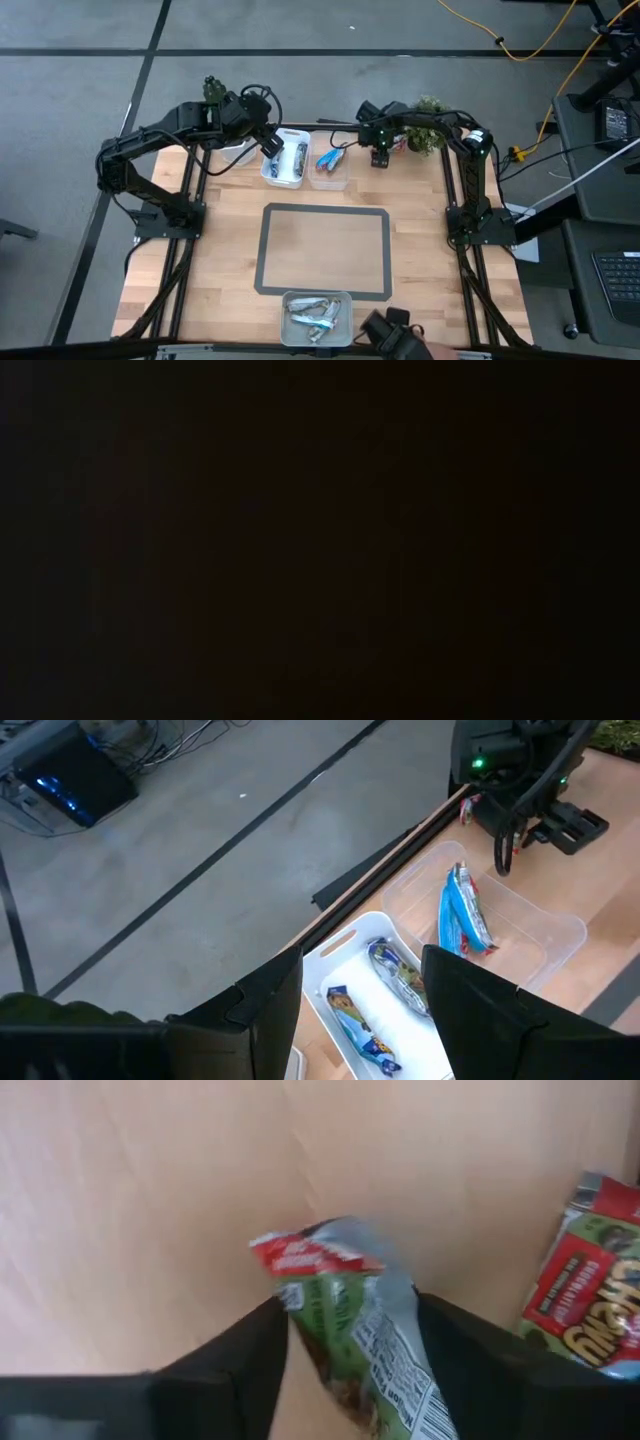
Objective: Pick and place Granola Bars by type
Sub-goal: Put the red granola bar into the transparent bin
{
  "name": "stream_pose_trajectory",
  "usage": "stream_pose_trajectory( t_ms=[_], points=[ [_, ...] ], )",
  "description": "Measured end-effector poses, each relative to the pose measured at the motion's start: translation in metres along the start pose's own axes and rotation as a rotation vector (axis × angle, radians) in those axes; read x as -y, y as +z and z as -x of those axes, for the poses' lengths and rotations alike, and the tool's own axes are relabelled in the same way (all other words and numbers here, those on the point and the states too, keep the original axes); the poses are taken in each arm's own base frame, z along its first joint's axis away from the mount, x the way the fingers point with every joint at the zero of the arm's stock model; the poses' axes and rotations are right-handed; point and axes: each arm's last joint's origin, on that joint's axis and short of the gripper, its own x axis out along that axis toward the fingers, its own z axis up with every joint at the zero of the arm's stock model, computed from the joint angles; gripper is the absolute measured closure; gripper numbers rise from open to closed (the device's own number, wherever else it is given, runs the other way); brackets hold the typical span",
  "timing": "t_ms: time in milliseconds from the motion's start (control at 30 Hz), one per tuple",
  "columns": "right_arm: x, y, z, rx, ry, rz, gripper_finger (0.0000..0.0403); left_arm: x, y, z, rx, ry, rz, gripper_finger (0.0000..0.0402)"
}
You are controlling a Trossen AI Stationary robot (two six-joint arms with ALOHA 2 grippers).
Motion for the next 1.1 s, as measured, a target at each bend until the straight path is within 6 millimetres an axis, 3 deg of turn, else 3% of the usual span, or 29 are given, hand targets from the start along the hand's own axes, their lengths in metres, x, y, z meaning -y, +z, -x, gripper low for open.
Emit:
stream_pose_trajectory(
  t_ms=[300,400,533,700,833,1100],
  points=[
    [-0.018,0.006,0.001,-0.022,0.040,0.015,0.0367,0.000,0.000,0.000,-0.001,-0.001,-0.038,0.0203],
    [-0.027,0.009,0.003,-0.022,0.098,-0.004,0.0378,0.000,0.000,0.000,-0.001,-0.001,-0.043,0.0203],
    [-0.042,0.016,0.016,-0.032,0.119,-0.003,0.0352,0.000,0.000,0.000,-0.003,-0.009,-0.061,0.0203],
    [-0.062,0.016,0.063,0.082,0.071,0.022,0.0376,0.000,-0.001,0.000,-0.014,-0.014,-0.067,0.0203],
    [-0.072,0.003,0.112,0.217,0.021,-0.024,0.0381,0.000,-0.002,0.000,-0.023,-0.005,-0.075,0.0203],
    [-0.096,-0.058,0.225,0.626,-0.089,-0.057,0.0375,-0.001,-0.003,0.000,-0.029,-0.001,-0.106,0.0203]
  ],
)
